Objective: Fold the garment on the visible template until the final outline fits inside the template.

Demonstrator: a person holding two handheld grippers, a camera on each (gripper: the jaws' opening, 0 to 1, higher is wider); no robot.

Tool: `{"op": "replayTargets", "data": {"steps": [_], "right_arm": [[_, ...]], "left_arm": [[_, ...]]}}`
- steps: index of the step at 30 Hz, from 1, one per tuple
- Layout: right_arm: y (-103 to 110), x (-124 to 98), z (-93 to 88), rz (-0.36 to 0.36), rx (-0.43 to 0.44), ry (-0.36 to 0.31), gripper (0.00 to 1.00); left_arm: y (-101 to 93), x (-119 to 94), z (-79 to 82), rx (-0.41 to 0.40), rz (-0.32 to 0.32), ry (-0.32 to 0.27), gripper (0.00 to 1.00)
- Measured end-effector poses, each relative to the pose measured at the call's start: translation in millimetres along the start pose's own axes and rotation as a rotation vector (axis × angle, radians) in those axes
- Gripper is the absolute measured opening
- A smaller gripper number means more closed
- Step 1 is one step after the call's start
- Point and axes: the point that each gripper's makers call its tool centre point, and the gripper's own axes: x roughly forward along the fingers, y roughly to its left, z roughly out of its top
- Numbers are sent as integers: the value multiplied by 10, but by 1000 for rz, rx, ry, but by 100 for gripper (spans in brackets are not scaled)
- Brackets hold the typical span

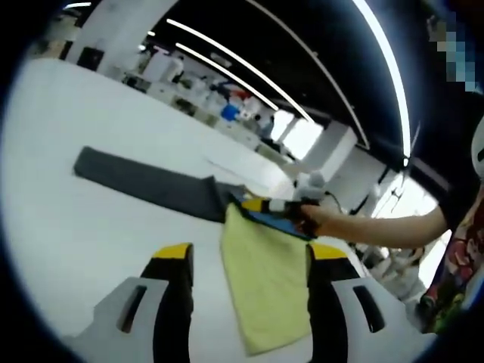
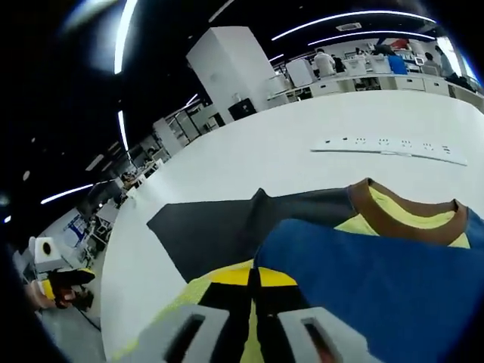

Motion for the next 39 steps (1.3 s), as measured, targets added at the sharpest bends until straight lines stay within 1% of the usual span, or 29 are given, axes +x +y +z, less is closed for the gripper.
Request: {"op": "replayTargets", "data": {"steps": [5,9,11,15,17,19,20,21,22,24,25,27,28,31,35,36,39], "right_arm": [[21,-3,-11,1,-30,4,2],[46,-23,-1,3,-45,0,7],[65,-44,17,10,-55,-6,12],[81,-59,45,21,-64,-17,19],[105,-79,56,29,-58,-23,26],[133,-120,76,36,-83,-38,33],[144,-145,74,43,-73,-38,34],[206,-173,79,71,-6,-43,36],[197,-191,87,70,-5,-45,41],[170,-234,114,59,-66,-64,51],[153,-260,107,49,-80,-65,57],[71,-328,74,39,-81,-50,65],[42,-361,67,33,-86,-52,68],[-49,-489,19,13,-65,-44,70],[-100,-612,6,-2,-89,-46,79],[-115,-646,9,-7,-89,-49,82],[-124,-727,14,-16,-108,-63,95]], "left_arm": [[13,-6,9,-2,1,-4,56],[18,-8,19,-4,1,-6,57],[19,-8,26,-4,1,-8,57],[18,-11,47,-7,2,-14,57],[20,-9,56,-9,3,-16,57],[20,-9,62,-11,4,-17,57],[19,-7,63,-10,4,-16,57],[24,-2,55,-8,4,-13,57],[30,11,34,-13,6,-6,57],[23,30,15,-18,1,-1,57],[19,40,3,-18,0,5,57],[4,53,-8,-7,-5,14,57],[0,56,-9,-8,-7,16,57],[-4,67,-17,-3,-13,28,58],[22,75,-7,7,-14,37,58],[13,67,1,9,-14,37,58],[8,90,29,15,-17,37,58]]}}
